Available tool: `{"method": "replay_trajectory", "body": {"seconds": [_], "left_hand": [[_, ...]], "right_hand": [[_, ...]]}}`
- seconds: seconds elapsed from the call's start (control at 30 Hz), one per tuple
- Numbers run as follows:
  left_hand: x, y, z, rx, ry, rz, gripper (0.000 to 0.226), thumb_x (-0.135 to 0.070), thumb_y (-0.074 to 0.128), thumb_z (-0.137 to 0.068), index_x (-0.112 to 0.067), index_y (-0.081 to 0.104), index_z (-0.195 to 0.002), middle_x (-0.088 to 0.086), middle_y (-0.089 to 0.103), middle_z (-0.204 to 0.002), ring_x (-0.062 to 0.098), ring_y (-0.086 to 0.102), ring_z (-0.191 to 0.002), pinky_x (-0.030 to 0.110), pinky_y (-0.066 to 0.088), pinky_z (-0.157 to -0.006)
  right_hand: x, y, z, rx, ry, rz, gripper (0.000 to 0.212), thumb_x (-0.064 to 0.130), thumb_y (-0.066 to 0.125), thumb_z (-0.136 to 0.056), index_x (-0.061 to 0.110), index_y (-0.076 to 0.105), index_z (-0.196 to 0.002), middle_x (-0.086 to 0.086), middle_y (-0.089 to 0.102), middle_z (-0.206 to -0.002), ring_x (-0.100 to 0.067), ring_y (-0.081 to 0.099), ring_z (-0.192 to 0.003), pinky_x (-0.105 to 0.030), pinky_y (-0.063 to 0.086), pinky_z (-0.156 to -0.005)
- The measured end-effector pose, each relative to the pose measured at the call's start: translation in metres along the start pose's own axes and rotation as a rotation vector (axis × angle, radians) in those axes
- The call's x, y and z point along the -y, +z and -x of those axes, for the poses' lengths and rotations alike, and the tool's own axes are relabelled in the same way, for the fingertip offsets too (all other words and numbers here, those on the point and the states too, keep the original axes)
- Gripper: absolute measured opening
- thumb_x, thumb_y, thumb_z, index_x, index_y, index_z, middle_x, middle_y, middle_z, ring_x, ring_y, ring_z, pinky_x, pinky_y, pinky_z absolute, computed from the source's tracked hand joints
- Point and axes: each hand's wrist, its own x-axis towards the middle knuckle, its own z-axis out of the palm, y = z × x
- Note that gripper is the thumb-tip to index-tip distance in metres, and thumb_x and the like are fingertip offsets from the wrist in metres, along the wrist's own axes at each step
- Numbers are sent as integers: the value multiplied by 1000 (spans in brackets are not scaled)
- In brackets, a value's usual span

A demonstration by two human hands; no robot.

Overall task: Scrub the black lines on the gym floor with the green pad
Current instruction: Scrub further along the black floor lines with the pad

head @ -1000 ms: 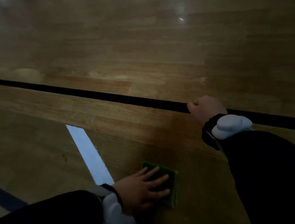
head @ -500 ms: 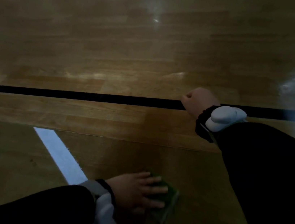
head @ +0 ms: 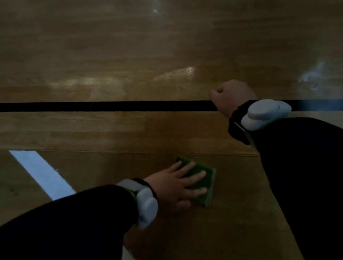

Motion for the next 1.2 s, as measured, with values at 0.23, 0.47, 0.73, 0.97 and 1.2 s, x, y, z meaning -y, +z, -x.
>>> {"method": "replay_trajectory", "body": {"seconds": [0.23,0.47,0.73,0.97,1.2], "left_hand": [[-46,15,-2,-2,419,-28,55,-38,34,-102,-31,12,-151,1,-7,-161,30,-18,-145,48,-17,-112],[-1,23,14,-40,-30,87,60,-40,31,-101,-38,-4,-150,-1,-18,-159,26,-19,-145,44,-15,-112],[82,35,78,14,-639,435,72,0,40,-96,-33,8,-151,4,-1,-161,31,15,-146,43,30,-114],[140,-49,152,-247,-853,468,51,-2,36,-98,-27,43,-142,8,54,-136,29,54,-120,37,43,-98],[198,-120,252,-364,-987,371,46,-8,41,-98,-23,43,-142,10,56,-134,30,54,-118,28,39,-84]], "right_hand": [[6,-2,2,1,-13,-16,47,26,40,-98,13,28,-55,-3,24,-53,-18,18,-48,-27,16,-48],[29,4,-7,11,-45,-13,49,28,40,-99,14,27,-54,-3,23,-54,-18,18,-47,-26,15,-48],[86,1,-22,55,-194,-36,48,27,37,-101,7,37,-57,-7,29,-55,-20,23,-49,-28,18,-51],[141,-26,-21,116,-279,-129,48,20,38,-101,14,22,-55,-3,17,-53,-17,11,-47,-25,12,-46],[177,-66,-19,50,-335,-152,47,17,40,-99,13,19,-57,-4,15,-54,-17,11,-47,-25,9,-41]]}}
